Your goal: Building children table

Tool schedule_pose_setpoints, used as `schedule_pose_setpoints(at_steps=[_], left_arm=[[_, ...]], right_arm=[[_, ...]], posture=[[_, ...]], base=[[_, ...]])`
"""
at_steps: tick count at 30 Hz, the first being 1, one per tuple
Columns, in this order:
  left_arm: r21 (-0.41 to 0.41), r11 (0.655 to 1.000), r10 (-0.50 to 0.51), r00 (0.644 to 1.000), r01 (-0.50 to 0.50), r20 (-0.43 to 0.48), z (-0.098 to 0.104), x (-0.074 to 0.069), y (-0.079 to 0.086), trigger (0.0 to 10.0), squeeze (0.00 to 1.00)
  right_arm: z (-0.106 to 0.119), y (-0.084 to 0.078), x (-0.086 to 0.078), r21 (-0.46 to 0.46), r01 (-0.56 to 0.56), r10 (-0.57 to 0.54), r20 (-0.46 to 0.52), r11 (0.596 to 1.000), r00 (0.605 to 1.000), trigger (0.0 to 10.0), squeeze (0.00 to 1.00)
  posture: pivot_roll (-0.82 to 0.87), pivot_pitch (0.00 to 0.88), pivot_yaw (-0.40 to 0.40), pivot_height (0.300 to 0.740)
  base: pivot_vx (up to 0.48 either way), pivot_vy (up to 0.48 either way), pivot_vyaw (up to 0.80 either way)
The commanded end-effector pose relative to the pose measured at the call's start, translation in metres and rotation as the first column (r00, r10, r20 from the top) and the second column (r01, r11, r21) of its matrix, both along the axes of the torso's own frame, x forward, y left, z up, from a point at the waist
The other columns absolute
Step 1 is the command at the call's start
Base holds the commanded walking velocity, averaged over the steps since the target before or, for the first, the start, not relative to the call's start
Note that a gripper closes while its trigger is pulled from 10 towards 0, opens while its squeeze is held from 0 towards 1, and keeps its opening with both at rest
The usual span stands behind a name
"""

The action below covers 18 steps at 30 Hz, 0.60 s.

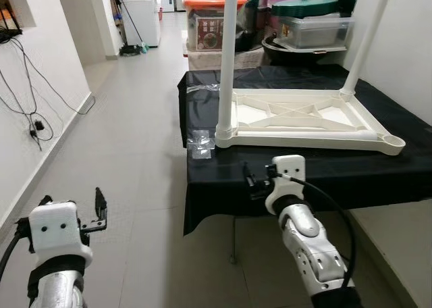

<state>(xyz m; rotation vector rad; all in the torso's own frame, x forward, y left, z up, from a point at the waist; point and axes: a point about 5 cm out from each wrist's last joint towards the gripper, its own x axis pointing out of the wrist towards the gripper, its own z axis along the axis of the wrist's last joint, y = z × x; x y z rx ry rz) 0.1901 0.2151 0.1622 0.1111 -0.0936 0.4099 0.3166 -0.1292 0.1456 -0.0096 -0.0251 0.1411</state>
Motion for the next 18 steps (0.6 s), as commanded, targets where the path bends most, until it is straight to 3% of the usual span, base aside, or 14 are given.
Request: schedule_pose_setpoints(at_steps=[1,11,15,18], left_arm=[[-0.001,1.000,0.002,1.000,-0.002,-0.005,0.000,0.000,-0.001,10.0,0.00],[0.001,1.000,0.006,1.000,-0.006,-0.011,0.003,0.002,0.000,10.0,0.00],[0.007,1.000,0.006,1.000,-0.006,-0.006,0.004,0.003,0.002,10.0,0.00],[0.010,1.000,0.007,1.000,-0.006,-0.007,0.004,0.003,0.002,10.0,0.00]], right_arm=[[-0.001,0.001,0.001,0.010,0.003,-0.003,0.008,1.000,1.000,10.0,0.00],[0.003,0.003,0.005,0.007,0.013,-0.014,0.017,1.000,1.000,10.0,0.00],[0.012,-0.005,0.010,-0.008,0.080,-0.079,0.051,0.997,0.996,10.0,0.00],[0.014,-0.011,0.013,0.006,0.110,-0.110,0.064,0.994,0.992,10.0,0.00]], posture=[[0.01,0.000,-0.016,0.740],[0.01,0.000,-0.021,0.740],[0.01,0.000,-0.019,0.740],[0.01,0.000,-0.018,0.740]], base=[[0.000,0.000,-0.57],[0.000,0.000,0.00],[0.000,0.000,0.00],[0.000,0.000,-0.53]])
